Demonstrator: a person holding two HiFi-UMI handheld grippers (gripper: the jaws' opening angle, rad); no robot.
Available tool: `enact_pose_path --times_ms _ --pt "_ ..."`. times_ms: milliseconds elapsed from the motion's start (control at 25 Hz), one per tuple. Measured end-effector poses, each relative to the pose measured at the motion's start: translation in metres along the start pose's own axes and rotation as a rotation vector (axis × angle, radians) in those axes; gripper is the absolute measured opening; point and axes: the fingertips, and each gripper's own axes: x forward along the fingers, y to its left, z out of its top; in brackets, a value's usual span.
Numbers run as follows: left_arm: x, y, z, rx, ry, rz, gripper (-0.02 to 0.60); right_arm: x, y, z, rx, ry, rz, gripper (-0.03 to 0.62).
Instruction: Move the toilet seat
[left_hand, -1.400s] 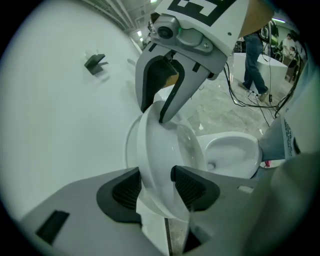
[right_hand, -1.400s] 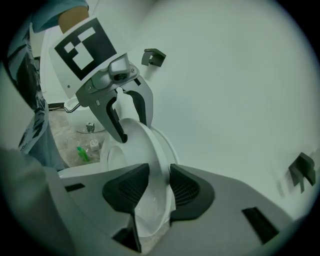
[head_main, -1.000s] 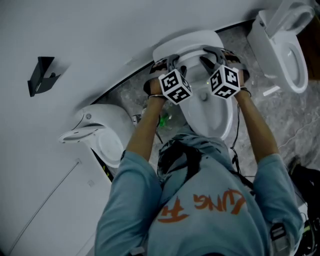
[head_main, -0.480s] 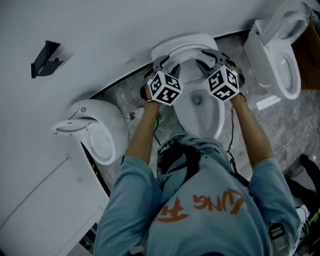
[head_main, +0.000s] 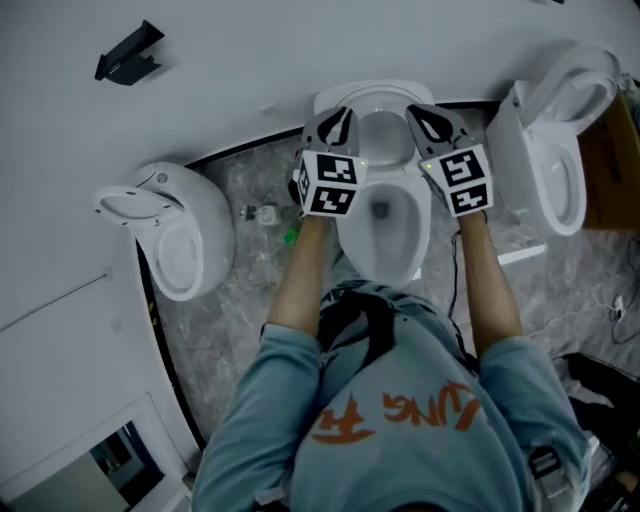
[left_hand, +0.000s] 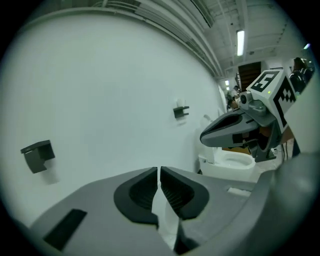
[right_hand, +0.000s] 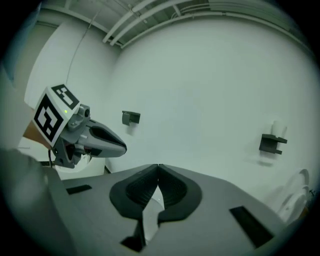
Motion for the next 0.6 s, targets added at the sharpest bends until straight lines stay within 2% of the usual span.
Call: enact_pose_path --times_ms 120,320,480,600 --pt "-0.035 -0.005 0.011 -0.101 -0.059 0.088 0.008 -0.027 0.005 0.022 0.027 -0.066 0.009 0.0" --pt "-0.095 -0.022 0.024 -0.264 -0.148 0.183 0.003 -0.075 0.018 0.033 0.174 -0.18 0.031 -0.002" --pt "-0.14 -0.03 0.029 -0.355 -0.205 0.262 0.003 -0.112 0.027 0.037 0.206 -0.23 0.028 -0.002" --pt "-0.162 -0.031 0.029 -0.367 -0.227 0.293 0.003 -0.124 0.03 0.039 0.193 -0.227 0.02 -0.002"
